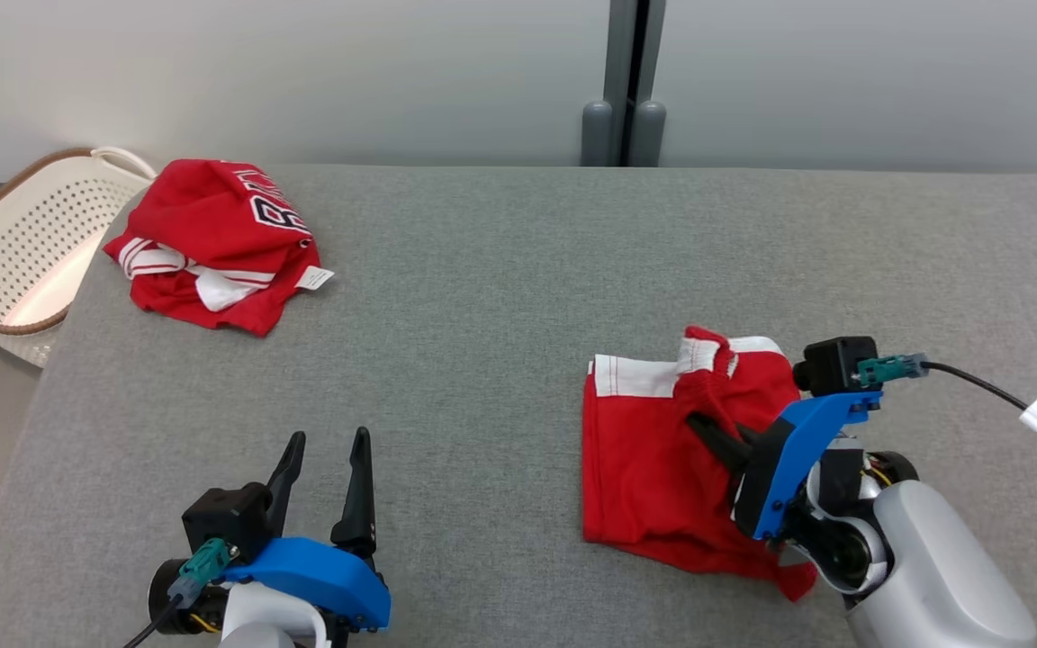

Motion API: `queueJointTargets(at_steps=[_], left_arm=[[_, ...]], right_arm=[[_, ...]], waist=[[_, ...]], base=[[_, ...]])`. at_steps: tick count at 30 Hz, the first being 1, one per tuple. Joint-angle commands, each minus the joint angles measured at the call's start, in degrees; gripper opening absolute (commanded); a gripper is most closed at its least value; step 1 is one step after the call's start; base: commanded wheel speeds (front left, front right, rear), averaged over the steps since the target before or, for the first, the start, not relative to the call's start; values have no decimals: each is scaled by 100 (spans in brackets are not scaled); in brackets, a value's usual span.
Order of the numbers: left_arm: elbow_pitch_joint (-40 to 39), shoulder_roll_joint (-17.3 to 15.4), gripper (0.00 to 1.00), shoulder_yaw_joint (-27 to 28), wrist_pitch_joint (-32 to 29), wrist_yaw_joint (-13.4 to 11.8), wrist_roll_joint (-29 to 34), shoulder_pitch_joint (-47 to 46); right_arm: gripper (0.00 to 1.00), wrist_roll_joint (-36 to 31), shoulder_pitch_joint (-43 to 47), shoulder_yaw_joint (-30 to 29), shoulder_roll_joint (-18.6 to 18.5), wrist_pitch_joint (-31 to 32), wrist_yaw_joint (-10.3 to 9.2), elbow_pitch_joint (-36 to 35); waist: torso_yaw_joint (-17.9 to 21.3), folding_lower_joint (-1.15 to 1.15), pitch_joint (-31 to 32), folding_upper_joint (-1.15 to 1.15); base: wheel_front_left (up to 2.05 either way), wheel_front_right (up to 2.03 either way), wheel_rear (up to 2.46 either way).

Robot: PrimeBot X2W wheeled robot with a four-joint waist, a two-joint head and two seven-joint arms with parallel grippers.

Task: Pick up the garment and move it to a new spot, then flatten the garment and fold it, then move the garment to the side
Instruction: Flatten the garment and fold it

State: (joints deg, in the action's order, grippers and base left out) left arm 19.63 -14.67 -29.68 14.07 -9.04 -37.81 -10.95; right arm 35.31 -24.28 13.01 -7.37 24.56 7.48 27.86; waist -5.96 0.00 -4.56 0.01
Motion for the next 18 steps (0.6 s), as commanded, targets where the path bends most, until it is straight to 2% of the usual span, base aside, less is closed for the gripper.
queueJointTargets(at_steps=[1,7,8,9,10,11,18], left_arm=[[7,7,100,4,19,17,19,-91],[97,117,100,-38,48,75,26,-154],[118,134,100,-40,54,90,27,-169],[140,148,100,-39,62,90,26,-181],[160,158,100,-33,70,98,27,-189],[172,165,100,-26,72,105,31,-193],[232,182,100,27,93,130,65,-152]], right_arm=[[0,17,8,24,31,41,3,-16],[0,-304,-206,-96,254,-14,3,503],[12,-366,-245,-143,276,-58,3,628],[41,-418,-288,-188,305,-99,4,743],[93,-480,-337,-231,331,-175,3,838],[100,-533,-382,-254,355,-228,3,914],[100,-311,-410,111,435,-420,3,636]], waist=[[-87,0,-35,-1],[-367,0,-78,-1],[-404,0,-83,-1],[-431,0,-87,-1],[-451,0,-89,-1],[-464,0,-92,-1],[-367,0,-48,-1]], base=[[0,0,0],[0,0,0],[0,0,0],[0,0,0],[0,0,0],[0,0,0],[0,0,0]])
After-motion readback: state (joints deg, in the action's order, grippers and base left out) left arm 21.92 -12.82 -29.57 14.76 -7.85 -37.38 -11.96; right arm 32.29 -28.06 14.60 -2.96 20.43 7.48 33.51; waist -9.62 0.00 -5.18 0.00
